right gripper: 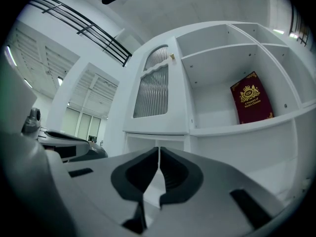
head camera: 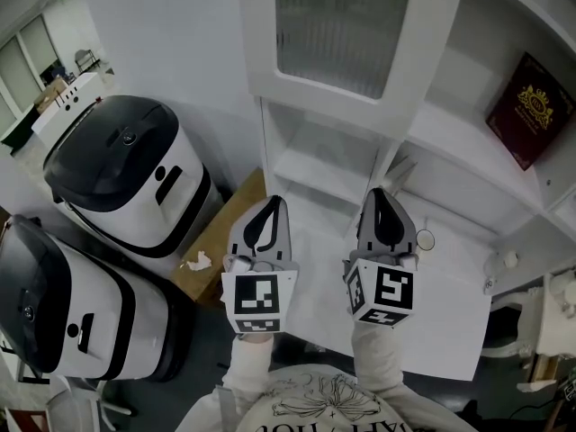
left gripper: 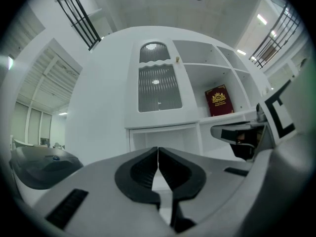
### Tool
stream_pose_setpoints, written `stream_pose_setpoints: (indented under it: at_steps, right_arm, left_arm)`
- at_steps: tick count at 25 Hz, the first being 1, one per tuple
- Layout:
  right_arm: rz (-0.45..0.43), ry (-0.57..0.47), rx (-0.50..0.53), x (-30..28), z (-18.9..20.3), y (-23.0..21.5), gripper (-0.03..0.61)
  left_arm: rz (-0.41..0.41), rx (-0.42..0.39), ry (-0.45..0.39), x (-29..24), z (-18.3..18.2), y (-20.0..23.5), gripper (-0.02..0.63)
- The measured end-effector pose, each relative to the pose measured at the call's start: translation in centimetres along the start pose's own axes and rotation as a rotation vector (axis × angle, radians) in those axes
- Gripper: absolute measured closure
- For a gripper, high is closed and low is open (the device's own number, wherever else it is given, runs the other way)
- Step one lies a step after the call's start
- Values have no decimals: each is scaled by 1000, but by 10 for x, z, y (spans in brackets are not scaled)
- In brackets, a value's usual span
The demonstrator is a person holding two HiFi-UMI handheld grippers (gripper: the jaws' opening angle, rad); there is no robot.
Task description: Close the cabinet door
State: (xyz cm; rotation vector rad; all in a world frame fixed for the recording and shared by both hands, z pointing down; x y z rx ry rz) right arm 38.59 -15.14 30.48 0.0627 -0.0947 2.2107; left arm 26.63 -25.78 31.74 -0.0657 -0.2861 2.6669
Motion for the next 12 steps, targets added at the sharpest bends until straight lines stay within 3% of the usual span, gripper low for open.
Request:
stream_pose_setpoints:
  at_steps: [12]
  right_arm:
    - [6, 4, 6, 8, 1, 13, 566]
  left_arm:
    - [4, 8, -2, 10, 1, 9, 609]
Point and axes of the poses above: the fingertips, and each gripper's own axes: x backward along the fingers, y to its left, z out of its underside, the point moved 1 cm from there along x, backward along the fingers, and after that the axes turned 7 degrees about -x, right-handed, at the moved point
